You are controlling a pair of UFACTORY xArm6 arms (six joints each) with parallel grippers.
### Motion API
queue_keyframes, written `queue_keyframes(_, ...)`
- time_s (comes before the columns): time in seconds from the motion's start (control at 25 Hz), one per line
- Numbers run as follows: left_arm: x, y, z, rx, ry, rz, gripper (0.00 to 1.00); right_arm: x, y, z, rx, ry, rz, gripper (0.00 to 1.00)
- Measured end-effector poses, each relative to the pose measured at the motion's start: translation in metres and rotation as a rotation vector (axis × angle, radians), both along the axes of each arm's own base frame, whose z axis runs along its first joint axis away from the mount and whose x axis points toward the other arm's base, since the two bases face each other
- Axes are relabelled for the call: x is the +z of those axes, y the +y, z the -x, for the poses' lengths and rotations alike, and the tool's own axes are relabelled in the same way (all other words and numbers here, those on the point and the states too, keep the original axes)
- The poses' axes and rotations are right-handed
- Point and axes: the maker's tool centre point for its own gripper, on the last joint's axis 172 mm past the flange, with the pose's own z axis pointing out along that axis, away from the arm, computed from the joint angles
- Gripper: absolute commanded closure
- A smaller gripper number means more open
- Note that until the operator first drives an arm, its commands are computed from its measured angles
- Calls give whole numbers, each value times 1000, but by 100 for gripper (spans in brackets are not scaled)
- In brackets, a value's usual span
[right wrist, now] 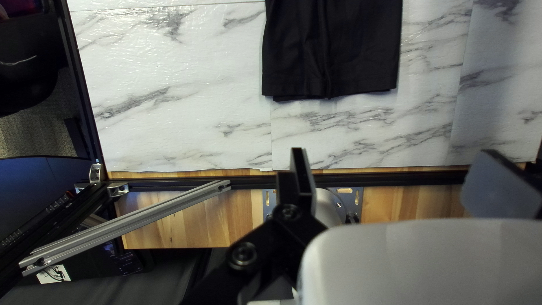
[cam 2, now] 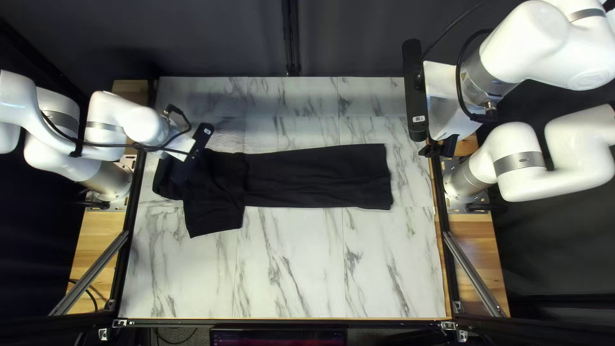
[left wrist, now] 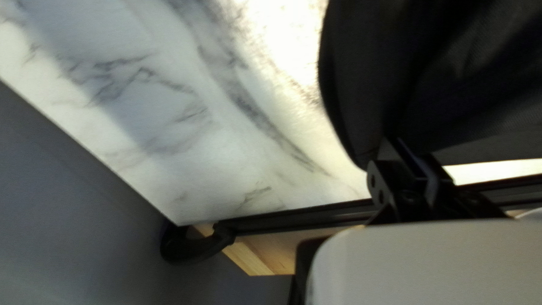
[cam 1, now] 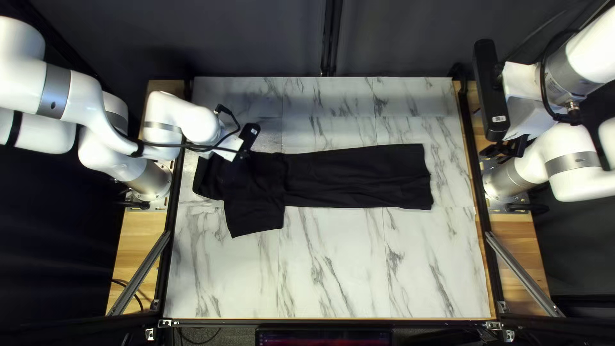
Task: Fold t-shirt
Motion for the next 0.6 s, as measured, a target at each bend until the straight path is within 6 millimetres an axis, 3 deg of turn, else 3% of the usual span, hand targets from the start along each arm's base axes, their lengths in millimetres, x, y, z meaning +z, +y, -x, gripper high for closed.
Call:
queue_keyframes(0.28, 9, 18, -2, 82, -37, -40, 98, 0, 0, 0, 0, 0, 0, 0)
queue_keyframes(0.6, 10, 41, 10, 203, -48, -51, 96, 0, 0, 0, 0, 0, 0, 0)
